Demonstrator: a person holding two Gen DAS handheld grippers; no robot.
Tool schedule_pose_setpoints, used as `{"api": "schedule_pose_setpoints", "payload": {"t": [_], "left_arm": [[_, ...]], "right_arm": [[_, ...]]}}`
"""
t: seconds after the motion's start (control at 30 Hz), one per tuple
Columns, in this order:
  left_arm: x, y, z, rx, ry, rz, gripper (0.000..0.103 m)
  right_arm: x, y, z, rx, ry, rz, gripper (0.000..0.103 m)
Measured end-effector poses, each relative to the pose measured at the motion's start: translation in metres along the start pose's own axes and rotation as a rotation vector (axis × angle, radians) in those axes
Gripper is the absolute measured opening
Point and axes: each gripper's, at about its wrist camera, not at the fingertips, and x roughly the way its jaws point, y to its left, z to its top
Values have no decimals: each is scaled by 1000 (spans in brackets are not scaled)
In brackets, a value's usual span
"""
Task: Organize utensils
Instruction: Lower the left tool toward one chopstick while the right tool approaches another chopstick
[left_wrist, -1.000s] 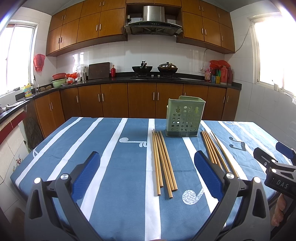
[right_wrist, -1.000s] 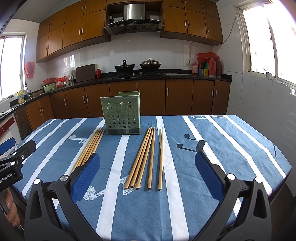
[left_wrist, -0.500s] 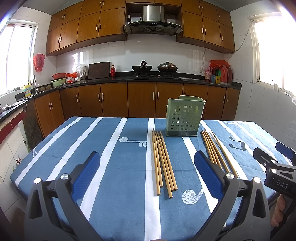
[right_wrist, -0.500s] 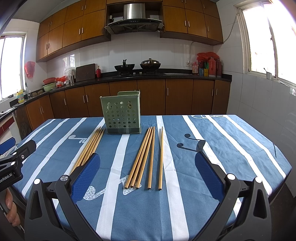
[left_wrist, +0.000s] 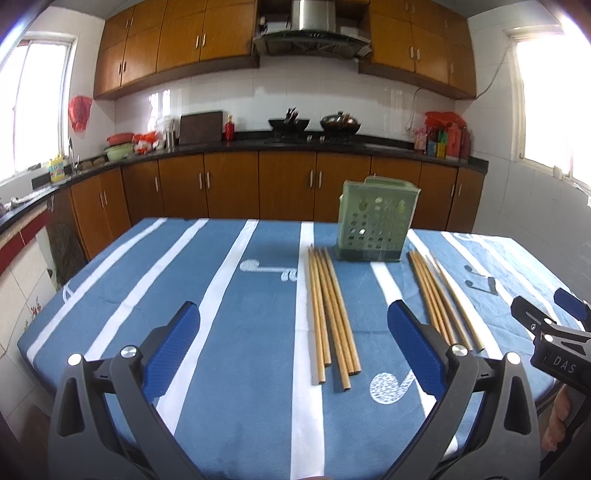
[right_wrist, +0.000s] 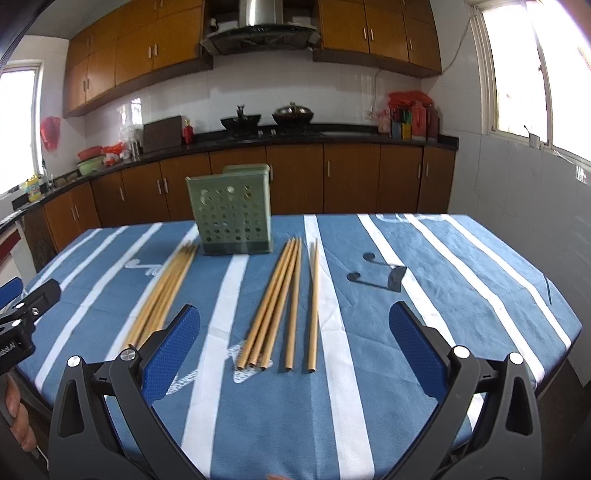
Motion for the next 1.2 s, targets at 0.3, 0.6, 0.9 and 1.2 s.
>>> {"api": "schedule_pose_setpoints", "payload": {"t": [0.3, 0.6, 0.9, 1.2], "left_arm": [[43, 27, -2, -51, 140, 67, 99], [86, 39, 2, -54, 251, 56, 97], [127, 16, 2, 23, 350, -30, 59], [159, -3, -3, 59, 436, -104, 32]], "right_arm": [[64, -31, -6, 106, 232, -59, 68], [125, -30, -3, 138, 398, -26, 41], [143, -34, -4, 126, 420, -71, 11], [146, -36, -2, 113, 406, -68, 11]]}}
